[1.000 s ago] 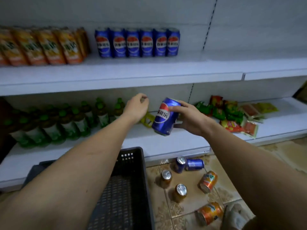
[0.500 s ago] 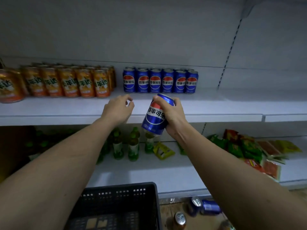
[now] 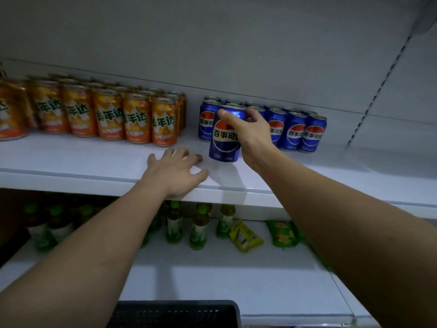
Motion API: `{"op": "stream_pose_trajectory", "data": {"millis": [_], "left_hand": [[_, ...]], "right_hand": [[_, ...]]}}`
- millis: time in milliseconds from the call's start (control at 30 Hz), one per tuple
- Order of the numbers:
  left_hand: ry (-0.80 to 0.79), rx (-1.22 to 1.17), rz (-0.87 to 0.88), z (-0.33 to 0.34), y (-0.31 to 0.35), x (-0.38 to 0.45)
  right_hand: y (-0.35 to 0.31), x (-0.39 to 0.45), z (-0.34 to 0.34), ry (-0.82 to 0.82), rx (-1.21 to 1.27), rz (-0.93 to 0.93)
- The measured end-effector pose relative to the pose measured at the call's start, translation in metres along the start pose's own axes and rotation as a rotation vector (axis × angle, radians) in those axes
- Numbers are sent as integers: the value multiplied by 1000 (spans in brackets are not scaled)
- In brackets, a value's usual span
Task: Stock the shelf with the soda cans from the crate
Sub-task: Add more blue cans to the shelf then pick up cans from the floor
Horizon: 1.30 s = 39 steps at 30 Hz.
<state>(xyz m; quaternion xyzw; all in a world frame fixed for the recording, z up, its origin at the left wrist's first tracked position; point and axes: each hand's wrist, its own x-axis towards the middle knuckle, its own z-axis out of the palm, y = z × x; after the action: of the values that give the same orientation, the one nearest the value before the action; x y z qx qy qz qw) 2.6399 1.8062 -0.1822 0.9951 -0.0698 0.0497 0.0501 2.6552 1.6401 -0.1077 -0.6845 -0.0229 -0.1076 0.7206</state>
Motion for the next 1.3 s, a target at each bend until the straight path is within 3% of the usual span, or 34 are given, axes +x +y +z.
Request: {"op": "stream_pose_trajectory", "data": {"millis": [433,800,1033,1200,1300], "left_hand": [[28,-10,-22,6,0,3],[34,-13,-22,2,2,-2],[-17,-29,-105,-7,14,-15],[-98,-36,-272,-22,57,-46],[-59,-203,-277,-32,91,-68]], "right_hand": [[47,71,46,50,-17,-29],[49,61,38,-15,-90,43],[10,-10,-26,-18,-407,117],[-19,-61,-73,-148,-661,118],[-25,-93,-96,-211,-815,105]]}}
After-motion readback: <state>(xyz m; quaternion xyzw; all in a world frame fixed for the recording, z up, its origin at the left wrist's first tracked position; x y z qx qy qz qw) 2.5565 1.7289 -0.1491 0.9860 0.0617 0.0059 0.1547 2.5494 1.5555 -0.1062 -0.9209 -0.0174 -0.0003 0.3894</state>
